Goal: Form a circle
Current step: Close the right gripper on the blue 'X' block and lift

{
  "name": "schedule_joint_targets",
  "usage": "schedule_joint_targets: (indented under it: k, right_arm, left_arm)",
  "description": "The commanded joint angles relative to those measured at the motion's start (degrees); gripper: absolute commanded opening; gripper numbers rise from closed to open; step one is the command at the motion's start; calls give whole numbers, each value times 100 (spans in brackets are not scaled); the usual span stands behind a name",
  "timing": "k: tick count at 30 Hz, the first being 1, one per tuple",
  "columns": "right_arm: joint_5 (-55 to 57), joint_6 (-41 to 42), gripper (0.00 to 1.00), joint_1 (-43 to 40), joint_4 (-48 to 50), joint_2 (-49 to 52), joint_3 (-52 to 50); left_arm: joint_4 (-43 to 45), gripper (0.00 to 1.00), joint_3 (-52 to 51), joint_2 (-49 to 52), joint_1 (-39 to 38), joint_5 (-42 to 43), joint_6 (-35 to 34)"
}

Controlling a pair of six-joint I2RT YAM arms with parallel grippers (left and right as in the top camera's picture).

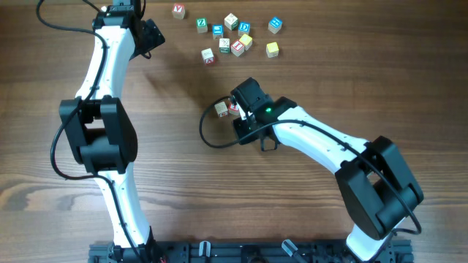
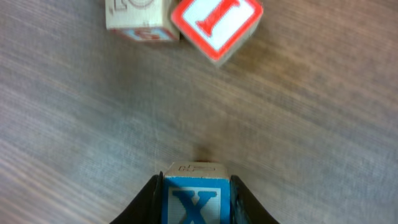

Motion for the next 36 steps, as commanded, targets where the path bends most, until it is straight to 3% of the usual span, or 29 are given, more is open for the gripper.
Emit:
schedule_joint_targets:
  k: [1, 11, 20, 24, 28, 36]
  right_arm:
    - [352, -330, 14, 13, 341, 42, -160]
    - [599, -354, 15, 13, 610, 291, -162]
    - [614, -393, 46, 7, 649, 341, -162]
    - [592, -350, 52, 7, 459, 341, -162]
    - [334, -332, 49, 9, 142, 341, -162]
    - [293, -345, 27, 7, 199, 341, -162]
  left_arm:
    - [11, 100, 96, -9, 31, -9, -57]
    - [11, 100, 96, -9, 31, -9, -57]
    - [13, 100, 96, -9, 31, -9, -57]
    - [13, 100, 96, -9, 31, -11, -57]
    - [11, 100, 96, -9, 31, -9, -57]
    - [11, 100, 96, -9, 31, -11, -57]
